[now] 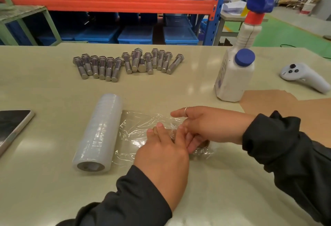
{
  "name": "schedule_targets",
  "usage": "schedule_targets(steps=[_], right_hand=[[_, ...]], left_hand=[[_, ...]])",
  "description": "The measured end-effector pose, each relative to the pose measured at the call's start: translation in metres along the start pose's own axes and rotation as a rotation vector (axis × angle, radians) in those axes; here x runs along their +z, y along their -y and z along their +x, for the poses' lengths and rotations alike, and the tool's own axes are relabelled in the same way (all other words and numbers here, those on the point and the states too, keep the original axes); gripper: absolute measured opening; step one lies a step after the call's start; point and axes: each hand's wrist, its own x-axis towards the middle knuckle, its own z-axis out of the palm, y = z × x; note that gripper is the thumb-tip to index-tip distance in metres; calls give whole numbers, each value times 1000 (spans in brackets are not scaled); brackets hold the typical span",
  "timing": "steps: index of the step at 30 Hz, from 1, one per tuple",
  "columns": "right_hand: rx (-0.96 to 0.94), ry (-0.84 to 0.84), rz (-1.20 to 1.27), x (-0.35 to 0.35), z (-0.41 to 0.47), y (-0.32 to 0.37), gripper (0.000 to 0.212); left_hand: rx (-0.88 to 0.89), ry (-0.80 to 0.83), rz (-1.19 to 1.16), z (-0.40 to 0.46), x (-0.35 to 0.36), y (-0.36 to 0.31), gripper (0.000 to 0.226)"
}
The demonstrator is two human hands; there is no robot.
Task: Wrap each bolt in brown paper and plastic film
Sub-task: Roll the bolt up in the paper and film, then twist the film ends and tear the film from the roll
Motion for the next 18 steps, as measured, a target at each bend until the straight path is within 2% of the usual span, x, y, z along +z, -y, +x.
schedule_targets(steps=[1,3,6,8,10,11,13,16,18], right_hand=[[16,18,32,-3,-3,2,51],[1,11,68,-10,-10,6,48],[-61,-196,126,-31,-26,6,35],[-36,-358,-78,-42,-33,-4,30],[35,-334,-414,-42,-39,-19,24],[69,-272,-475,-37,-39,-27,26],[72,-223,-332,-26,-38,-39,32],[27,-282,6,-20,-39,-45,37],[-15,-315,135,-22,-42,-47,36]], left_hand=[[12,-4,21,-1,0,-1,42],[13,2,41,-1,4,-2,48],[-39,-42,105,-1,5,-4,54],[-38,-86,148,-1,10,-5,55],[-41,-90,136,-1,9,-4,49],[-36,-82,119,-1,7,-4,43],[-26,-88,89,-1,6,-5,40],[-28,-101,-13,-1,8,-3,54],[-32,-116,-41,-2,7,0,55]])
